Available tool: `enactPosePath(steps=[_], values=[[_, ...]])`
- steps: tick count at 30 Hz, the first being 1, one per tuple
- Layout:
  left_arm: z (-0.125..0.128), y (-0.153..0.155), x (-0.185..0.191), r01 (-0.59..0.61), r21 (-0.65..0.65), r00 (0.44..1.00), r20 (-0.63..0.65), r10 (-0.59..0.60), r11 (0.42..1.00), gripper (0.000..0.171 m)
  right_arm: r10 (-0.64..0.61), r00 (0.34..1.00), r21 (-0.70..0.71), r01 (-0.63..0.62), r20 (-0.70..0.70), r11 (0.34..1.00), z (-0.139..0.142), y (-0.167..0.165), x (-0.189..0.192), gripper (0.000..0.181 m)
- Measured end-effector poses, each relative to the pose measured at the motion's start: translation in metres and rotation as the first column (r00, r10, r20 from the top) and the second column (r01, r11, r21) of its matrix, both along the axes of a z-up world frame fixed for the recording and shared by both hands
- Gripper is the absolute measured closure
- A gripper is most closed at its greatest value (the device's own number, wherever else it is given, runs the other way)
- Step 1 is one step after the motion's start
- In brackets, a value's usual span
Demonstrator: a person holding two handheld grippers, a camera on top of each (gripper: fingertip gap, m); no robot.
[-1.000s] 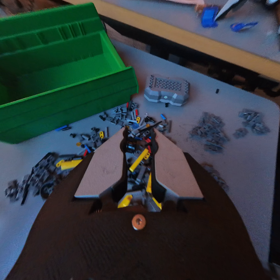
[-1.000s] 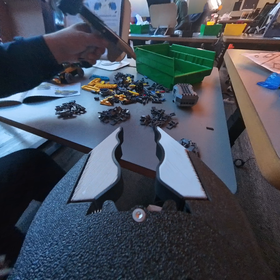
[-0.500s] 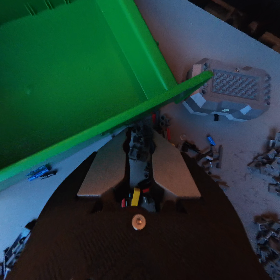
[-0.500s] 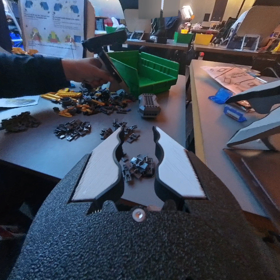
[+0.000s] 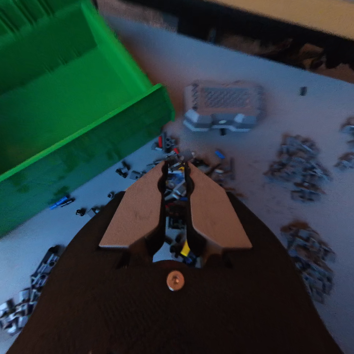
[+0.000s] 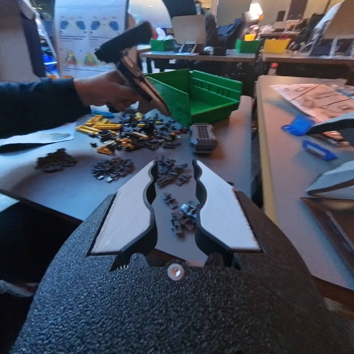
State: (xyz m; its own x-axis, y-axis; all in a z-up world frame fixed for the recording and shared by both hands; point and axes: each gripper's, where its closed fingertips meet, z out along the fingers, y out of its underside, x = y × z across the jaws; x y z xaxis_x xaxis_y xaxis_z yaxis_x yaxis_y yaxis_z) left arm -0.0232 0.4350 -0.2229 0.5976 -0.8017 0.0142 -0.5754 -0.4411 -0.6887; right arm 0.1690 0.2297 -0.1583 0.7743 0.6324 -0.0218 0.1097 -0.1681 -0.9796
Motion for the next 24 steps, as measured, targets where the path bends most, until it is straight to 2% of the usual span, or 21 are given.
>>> enactPosePath(steps=[2,3,6,9,12,15,20,23,24], values=[[0.031,-0.027,0.009,0.085,0.145,0.996,0.015,-0.089,0.986,0.159,0.059,0.997,-0.05,-0.061,-0.043,0.997,-0.001,-0.007,-0.017,0.145],[0.047,-0.049,0.017,0.155,0.23,0.986,0.018,-0.164,0.961,0.159,0.087,0.994,-0.08,-0.092,-0.067,0.993,-0.001,-0.011,-0.026,0.145],[0.083,-0.122,0.041,0.313,0.445,0.941,-0.028,-0.337,0.839,0.158,0.203,0.967,-0.167,-0.227,-0.153,0.959,0.002,-0.024,-0.06,0.145],[0.1,-0.188,0.059,0.384,0.54,0.904,-0.055,-0.424,0.749,0.159,0.282,0.928,-0.207,-0.333,-0.242,0.92,0.014,-0.035,-0.089,0.145],[0.106,-0.231,0.068,0.416,0.605,0.885,-0.096,-0.456,0.68,0.159,0.329,0.891,-0.196,-0.4,-0.313,0.895,0.03,-0.046,-0.111,0.145],[0.104,-0.258,0.071,0.441,0.64,0.877,-0.155,-0.455,0.63,0.159,0.355,0.871,-0.197,-0.435,-0.341,0.879,0.035,-0.058,-0.123,0.148],[0.095,-0.278,0.073,0.455,0.673,0.876,-0.218,-0.43,0.584,0.159,0.391,0.83,-0.239,-0.505,-0.397,0.829,0.028,-0.077,-0.126,0.175],[0.092,-0.28,0.073,0.435,0.653,0.885,-0.184,-0.427,0.62,0.166,0.345,0.863,-0.264,-0.453,-0.368,0.852,0.02,-0.07,-0.115,0.179],[0.091,-0.28,0.072,0.418,0.636,0.891,-0.148,-0.429,0.648,0.161,0.322,0.882,-0.262,-0.42,-0.344,0.869,0.02,-0.065,-0.107,0.179]])
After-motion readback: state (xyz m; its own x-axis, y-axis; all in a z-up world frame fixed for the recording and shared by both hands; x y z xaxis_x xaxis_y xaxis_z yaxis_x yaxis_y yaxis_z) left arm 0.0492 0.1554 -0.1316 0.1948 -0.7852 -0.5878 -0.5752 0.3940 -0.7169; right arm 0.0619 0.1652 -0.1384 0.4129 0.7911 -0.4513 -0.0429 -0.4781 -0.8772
